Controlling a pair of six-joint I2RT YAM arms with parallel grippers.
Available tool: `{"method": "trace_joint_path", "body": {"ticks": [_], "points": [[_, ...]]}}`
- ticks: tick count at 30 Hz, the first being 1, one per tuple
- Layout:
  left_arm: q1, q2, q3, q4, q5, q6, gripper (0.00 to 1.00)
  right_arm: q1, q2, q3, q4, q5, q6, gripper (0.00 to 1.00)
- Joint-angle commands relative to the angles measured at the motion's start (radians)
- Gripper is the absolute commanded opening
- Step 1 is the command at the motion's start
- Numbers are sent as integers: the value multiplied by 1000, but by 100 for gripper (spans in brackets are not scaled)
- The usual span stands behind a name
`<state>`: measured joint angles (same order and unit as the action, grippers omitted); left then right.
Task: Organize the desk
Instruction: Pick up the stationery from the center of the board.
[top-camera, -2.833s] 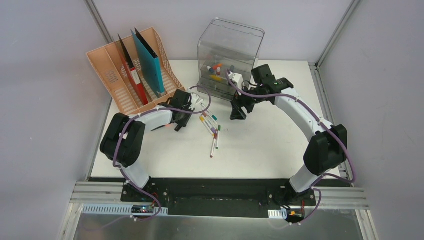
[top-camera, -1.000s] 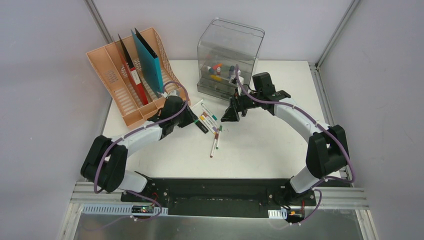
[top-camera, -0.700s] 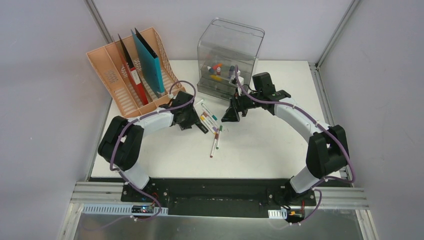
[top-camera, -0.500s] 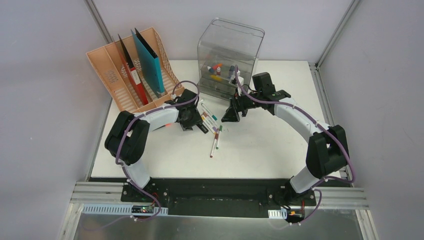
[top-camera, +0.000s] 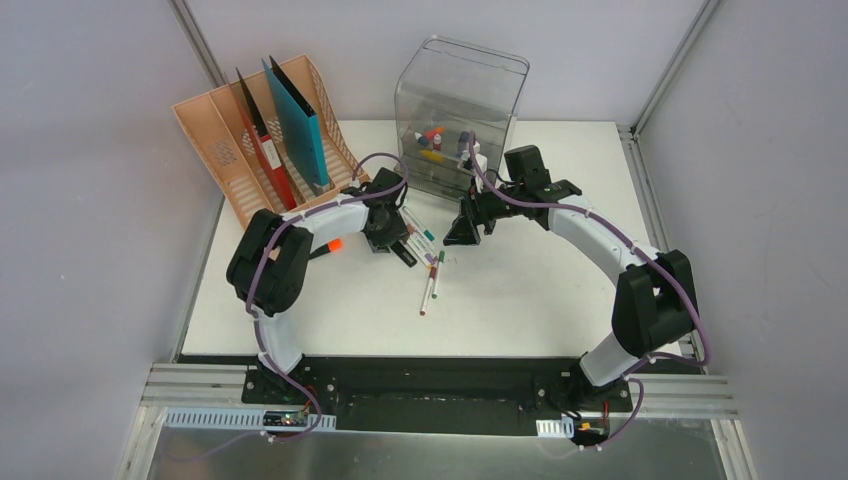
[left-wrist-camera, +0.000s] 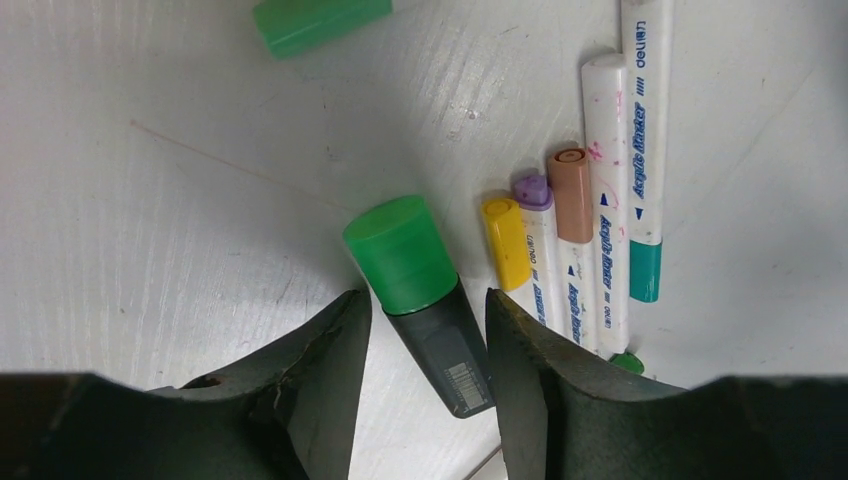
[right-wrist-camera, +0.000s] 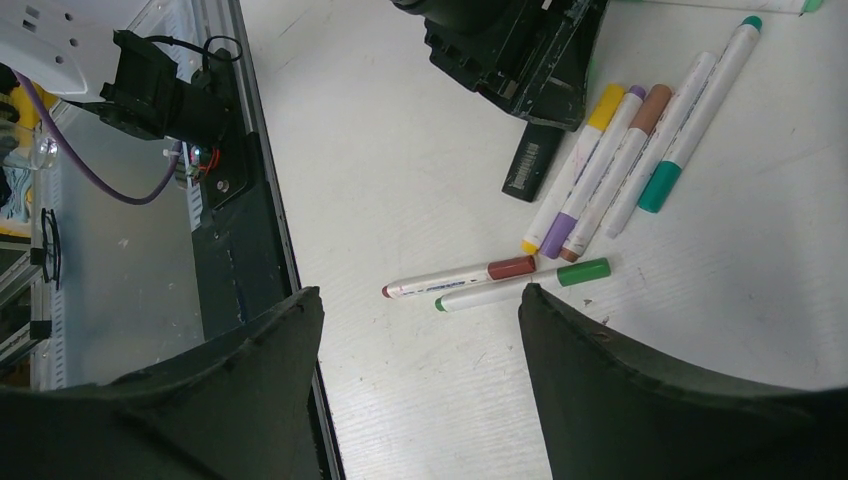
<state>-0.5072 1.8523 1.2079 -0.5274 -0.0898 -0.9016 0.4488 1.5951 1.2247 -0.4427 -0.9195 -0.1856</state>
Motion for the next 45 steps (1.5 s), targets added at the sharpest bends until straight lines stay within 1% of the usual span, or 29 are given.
{"method": "trace_joint_path", "body": {"ticks": [1,5,6,9,11,15,18,23,25,27,29,32,34,38,41,45], "points": [[-13,50,11,-47,-28,54,46,-2,-27,50,7,1,-20,75],[-13,77,21,-63,-32,145,37,-2,-32,50,7,1,-22,75],[-14,86,27,-76,-32,168,32,-2,-33,50,6,1,-23,75],[-13,107,27,-104,-35,221,30,-2,-36,48,6,1,-24,75],[-14,110,17,-114,-38,245,30,-2,-38,47,6,2,-24,75],[-13,97,-11,-117,-33,348,30,-1,-40,48,7,-1,-25,75],[-14,84,-38,-117,-67,406,30,-2,-40,47,6,-2,-23,75],[-13,79,-62,-115,-85,480,33,-2,-43,47,7,-2,-26,75],[-14,81,-62,-114,-81,501,42,-2,-41,46,7,-2,-27,75],[-13,82,-66,-111,-80,520,47,-2,-43,47,7,-1,-26,75],[-13,78,-72,-104,-75,533,49,-2,-44,47,7,0,-29,75],[-14,72,-80,-88,-56,547,48,-2,-46,47,6,2,-31,75],[-13,73,-80,-87,-52,550,44,-2,-48,47,6,2,-31,75],[-13,80,-82,-87,-44,547,26,-2,-50,46,5,2,-32,75],[-13,78,-87,-86,-43,546,18,-2,-51,47,5,1,-33,75],[-13,45,-104,-80,-50,547,2,-2,-51,46,5,-1,-33,75]]}}
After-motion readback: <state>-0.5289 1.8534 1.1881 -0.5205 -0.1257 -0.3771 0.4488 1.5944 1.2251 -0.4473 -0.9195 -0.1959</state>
